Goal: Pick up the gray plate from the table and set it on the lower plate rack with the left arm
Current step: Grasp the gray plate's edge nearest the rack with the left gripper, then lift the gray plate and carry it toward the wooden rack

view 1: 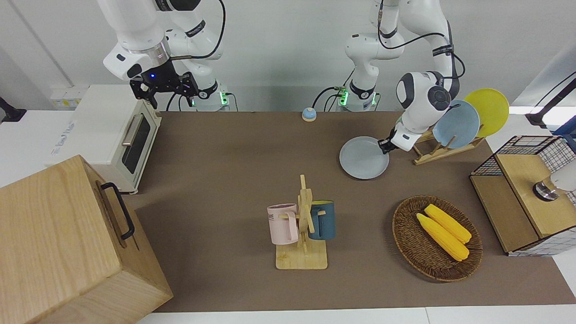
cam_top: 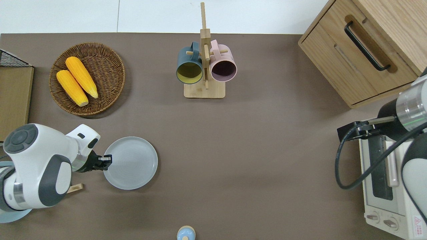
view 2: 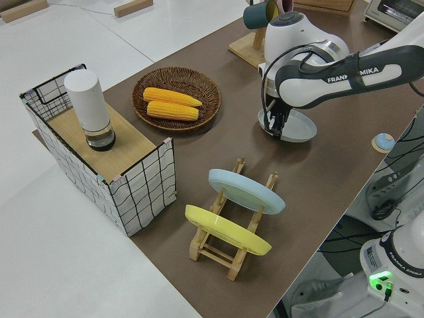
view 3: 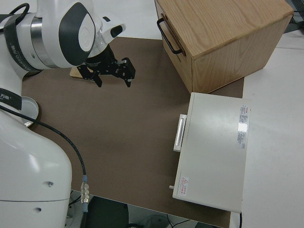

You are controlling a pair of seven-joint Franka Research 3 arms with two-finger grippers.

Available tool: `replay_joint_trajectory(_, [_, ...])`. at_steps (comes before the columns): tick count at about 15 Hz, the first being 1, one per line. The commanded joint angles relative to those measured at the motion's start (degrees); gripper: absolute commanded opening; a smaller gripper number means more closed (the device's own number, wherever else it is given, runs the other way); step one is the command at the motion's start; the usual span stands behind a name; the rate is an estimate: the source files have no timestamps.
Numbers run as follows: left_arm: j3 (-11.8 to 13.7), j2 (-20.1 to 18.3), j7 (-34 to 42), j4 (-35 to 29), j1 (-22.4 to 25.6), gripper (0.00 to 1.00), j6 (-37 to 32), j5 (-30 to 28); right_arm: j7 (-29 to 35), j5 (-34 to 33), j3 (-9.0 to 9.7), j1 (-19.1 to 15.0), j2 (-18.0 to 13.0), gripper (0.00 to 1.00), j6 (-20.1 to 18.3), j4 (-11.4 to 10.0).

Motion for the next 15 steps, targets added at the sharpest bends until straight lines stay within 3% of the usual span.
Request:
replay_joint_trajectory(1, [0.85, 0.06, -4.87, 7.81, 0.05, 0.00, -9.94, 7.60, 0.73, -0.38, 1.34, -1.47, -0.14, 0.983, -0.82, 0.55])
replay_joint_trajectory(5, [3.39, -0.03, -5.85, 14.58, 0.13, 0.00, -17.68, 14.29, 0.73, -0.38, 1.34, -1.47, -0.14, 0.983, -0.82, 0.55])
replay_joint_trajectory(9, [3.31, -0.29, -7.87, 16.97, -0.13, 0.00, -24.37, 28.24, 0.73, -0.38, 1.34, -1.47, -0.14, 0.983, -0.82, 0.55])
replay_joint_trajectory(13, [3.13, -0.56, -9.17, 18.54, -0.57, 0.00, -29.11, 36.42, 0.73, -0.38, 1.34, -1.47, -0.14, 0.983, -0.82, 0.55])
replay_joint_trajectory(15, [1.73, -0.56, -11.29, 19.08, -0.74, 0.00, -31.49, 40.57, 0.73, -0.38, 1.34, -1.47, -0.14, 0.983, -0.82, 0.55])
